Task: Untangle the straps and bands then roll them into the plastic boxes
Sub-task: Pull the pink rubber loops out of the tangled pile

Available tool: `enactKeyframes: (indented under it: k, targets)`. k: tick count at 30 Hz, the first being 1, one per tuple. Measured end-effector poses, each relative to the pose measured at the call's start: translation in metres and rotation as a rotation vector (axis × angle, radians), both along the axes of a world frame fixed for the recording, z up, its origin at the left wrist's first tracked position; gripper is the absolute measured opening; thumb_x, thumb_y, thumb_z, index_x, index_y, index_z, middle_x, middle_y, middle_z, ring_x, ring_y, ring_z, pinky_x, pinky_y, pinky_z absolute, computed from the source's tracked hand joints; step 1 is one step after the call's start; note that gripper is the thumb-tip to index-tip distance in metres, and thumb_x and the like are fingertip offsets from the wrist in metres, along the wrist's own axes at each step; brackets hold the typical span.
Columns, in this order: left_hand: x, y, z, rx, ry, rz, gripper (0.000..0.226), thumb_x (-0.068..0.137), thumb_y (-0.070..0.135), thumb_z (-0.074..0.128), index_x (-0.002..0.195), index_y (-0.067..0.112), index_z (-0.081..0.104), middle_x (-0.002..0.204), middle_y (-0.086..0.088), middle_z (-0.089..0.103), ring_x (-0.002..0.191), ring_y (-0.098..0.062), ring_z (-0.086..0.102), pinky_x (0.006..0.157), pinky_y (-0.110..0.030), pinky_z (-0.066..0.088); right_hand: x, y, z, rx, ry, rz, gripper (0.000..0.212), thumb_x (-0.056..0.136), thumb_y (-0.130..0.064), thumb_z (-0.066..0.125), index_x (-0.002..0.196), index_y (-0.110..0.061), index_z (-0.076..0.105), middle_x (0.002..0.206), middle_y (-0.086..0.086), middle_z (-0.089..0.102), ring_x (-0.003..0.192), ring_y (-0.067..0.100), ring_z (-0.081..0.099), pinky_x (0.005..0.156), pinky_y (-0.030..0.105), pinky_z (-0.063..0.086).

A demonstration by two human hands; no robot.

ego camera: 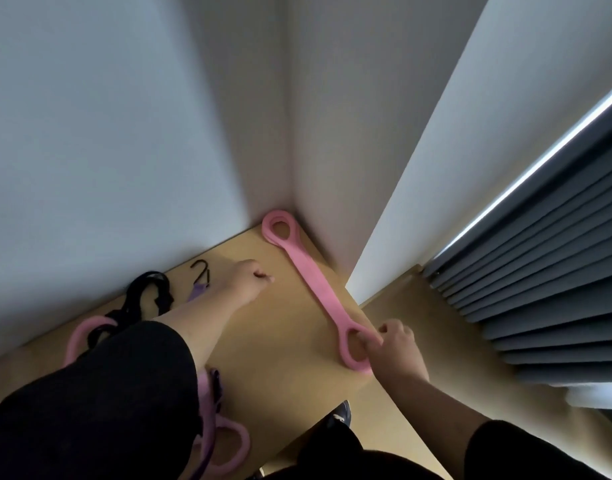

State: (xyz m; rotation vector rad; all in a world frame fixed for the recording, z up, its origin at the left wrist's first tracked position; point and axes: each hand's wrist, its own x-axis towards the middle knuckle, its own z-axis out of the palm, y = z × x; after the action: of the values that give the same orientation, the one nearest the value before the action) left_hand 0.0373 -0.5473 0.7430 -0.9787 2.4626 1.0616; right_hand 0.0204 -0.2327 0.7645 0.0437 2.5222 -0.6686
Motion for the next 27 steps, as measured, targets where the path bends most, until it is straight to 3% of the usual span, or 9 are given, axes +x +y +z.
enactKeyframes:
  k: [2, 4, 9, 11, 14, 16, 19, 23, 27]
  targets:
    - [0.022, 0.003, 0.022, -0.159, -0.036, -0.213, 0.027, 0.087, 0.048, 0.068, 0.087, 0.022, 0.065, 0.085, 0.005, 0.067, 0.081, -0.020, 0.064, 0.075, -0.031, 0.054, 0.006, -0.012, 0.011, 0.020, 0.066, 0.055, 0.046, 0.094, -0.048, 0.058, 0.127, -0.017, 0.052, 0.123, 0.001, 0.052, 0.104, 0.016, 0.056, 0.090, 0.037, 0.053]
    - [0.045, 0.007, 0.039, -0.209, -0.035, -0.334, 0.027, 0.090, 0.046, 0.066, 0.091, 0.019, 0.065, 0.083, 0.007, 0.063, 0.081, -0.016, 0.059, 0.067, -0.025, 0.042, 0.016, -0.030, 0.021, 0.017, 0.122, 0.131, 0.042, 0.094, -0.045, 0.058, 0.127, -0.020, 0.052, 0.125, -0.001, 0.053, 0.108, 0.016, 0.054, 0.092, 0.037, 0.053]
    - [0.117, 0.003, 0.055, -0.172, -0.078, -0.533, 0.021, 0.096, 0.037, 0.058, 0.097, 0.018, 0.068, 0.092, 0.008, 0.064, 0.090, -0.013, 0.060, 0.093, -0.031, 0.044, 0.058, -0.083, 0.035, -0.028, 0.106, 0.415, 0.038, 0.093, -0.049, 0.061, 0.122, -0.026, 0.054, 0.117, -0.007, 0.056, 0.097, 0.010, 0.057, 0.084, 0.029, 0.051]
    - [0.146, 0.000, 0.054, -0.255, -0.099, -0.632, 0.026, 0.098, 0.033, 0.050, 0.082, 0.019, 0.064, 0.083, 0.006, 0.061, 0.081, -0.015, 0.056, 0.086, -0.036, 0.048, 0.078, -0.099, 0.033, -0.056, 0.040, 0.544, 0.036, 0.092, -0.047, 0.063, 0.119, -0.025, 0.055, 0.113, -0.007, 0.058, 0.093, 0.008, 0.057, 0.080, 0.028, 0.049]
    - [0.191, -0.010, 0.046, -0.335, -0.078, -0.654, 0.021, 0.093, 0.027, 0.048, 0.094, 0.016, 0.066, 0.096, 0.000, 0.067, 0.088, -0.018, 0.059, 0.080, -0.034, 0.048, 0.110, -0.120, 0.026, -0.034, -0.048, 0.709, 0.037, 0.092, -0.046, 0.063, 0.120, -0.024, 0.057, 0.108, -0.006, 0.061, 0.091, 0.011, 0.056, 0.076, 0.027, 0.044]
    - [0.211, -0.013, 0.046, -0.328, -0.071, -0.686, 0.027, 0.084, 0.034, 0.057, 0.108, 0.026, 0.064, 0.108, 0.007, 0.065, 0.101, -0.015, 0.057, 0.091, -0.035, 0.049, 0.123, -0.127, 0.020, -0.031, -0.092, 0.743, 0.036, 0.092, -0.045, 0.063, 0.122, -0.025, 0.056, 0.108, -0.006, 0.062, 0.092, 0.011, 0.056, 0.074, 0.026, 0.043]
    - [0.231, -0.016, 0.056, -0.382, -0.107, -0.740, 0.044, 0.084, 0.032, 0.062, 0.127, 0.025, 0.058, 0.125, 0.005, 0.058, 0.117, -0.018, 0.049, 0.104, -0.036, 0.041, 0.143, -0.141, 0.018, -0.023, -0.112, 0.777, 0.035, 0.092, -0.042, 0.062, 0.122, -0.024, 0.057, 0.105, -0.007, 0.062, 0.091, 0.011, 0.056, 0.071, 0.026, 0.040]
    - [0.239, -0.013, 0.061, -0.482, -0.074, -0.709, 0.043, 0.086, 0.030, 0.058, 0.128, 0.026, 0.054, 0.124, 0.001, 0.059, 0.118, -0.023, 0.051, 0.104, -0.041, 0.038, 0.161, -0.152, 0.022, -0.028, -0.106, 0.765, 0.035, 0.092, -0.041, 0.060, 0.122, -0.025, 0.056, 0.102, -0.008, 0.062, 0.088, 0.011, 0.056, 0.062, 0.020, 0.039]
    - [0.239, -0.007, 0.054, -0.519, -0.110, -0.695, 0.059, 0.078, 0.043, 0.070, 0.129, 0.022, 0.049, 0.120, -0.004, 0.056, 0.111, -0.026, 0.053, 0.099, -0.043, 0.040, 0.172, -0.151, 0.025, -0.012, -0.117, 0.779, 0.033, 0.094, -0.043, 0.060, 0.122, -0.026, 0.056, 0.107, -0.006, 0.065, 0.093, 0.013, 0.059, 0.070, 0.025, 0.044]
